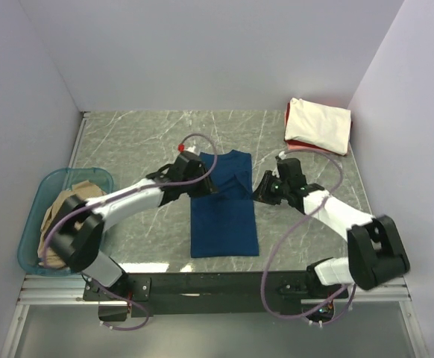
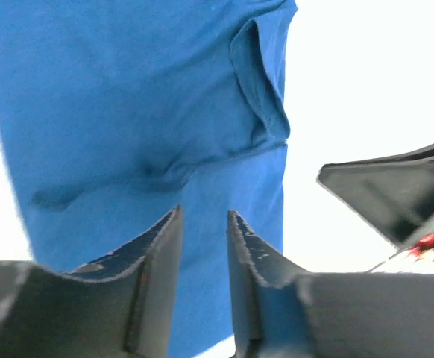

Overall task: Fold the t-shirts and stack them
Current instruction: Fold the folded rectangular tshirt in 1/3 of the way, then grab one side of the 2/3 rectangular tshirt with both arms

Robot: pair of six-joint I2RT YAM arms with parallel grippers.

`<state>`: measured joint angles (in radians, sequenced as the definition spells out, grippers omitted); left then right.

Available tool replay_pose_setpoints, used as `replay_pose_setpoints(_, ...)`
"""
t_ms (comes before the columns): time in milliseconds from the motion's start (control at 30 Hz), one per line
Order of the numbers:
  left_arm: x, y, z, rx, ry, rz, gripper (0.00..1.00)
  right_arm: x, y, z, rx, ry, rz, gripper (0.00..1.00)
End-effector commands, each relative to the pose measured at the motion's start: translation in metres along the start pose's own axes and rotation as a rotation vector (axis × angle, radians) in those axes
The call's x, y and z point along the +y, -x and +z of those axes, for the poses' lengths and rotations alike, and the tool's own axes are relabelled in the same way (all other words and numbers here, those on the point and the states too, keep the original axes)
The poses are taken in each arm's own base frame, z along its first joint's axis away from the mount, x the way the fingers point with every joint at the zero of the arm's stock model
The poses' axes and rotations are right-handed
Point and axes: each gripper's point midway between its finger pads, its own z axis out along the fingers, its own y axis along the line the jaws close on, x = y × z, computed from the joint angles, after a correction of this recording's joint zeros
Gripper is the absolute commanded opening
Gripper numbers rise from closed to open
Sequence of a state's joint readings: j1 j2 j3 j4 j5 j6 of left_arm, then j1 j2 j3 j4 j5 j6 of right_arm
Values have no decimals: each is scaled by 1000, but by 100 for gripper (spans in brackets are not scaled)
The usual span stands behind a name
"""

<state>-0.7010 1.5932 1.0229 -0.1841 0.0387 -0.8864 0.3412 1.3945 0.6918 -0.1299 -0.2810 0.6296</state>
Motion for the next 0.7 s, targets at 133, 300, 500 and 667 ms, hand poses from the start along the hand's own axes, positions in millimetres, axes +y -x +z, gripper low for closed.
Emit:
replay_pose_setpoints(133,44,-20,-55,-61,73,-57,44,5,-30,-44,-8,92,-28,33)
replay_pose_setpoints(300,60,-48,-85,-35,33,-98,49,-6,-68,-61,30,108,2,34)
replay_pose_setpoints(500,77,-94,-104,57,-31,-127,49,-20,-108,-75,67,131,76,41)
replay_pose_setpoints(667,76,-127,-106,118,-59,-113,52,-37,-136,-73,118,117,107,46)
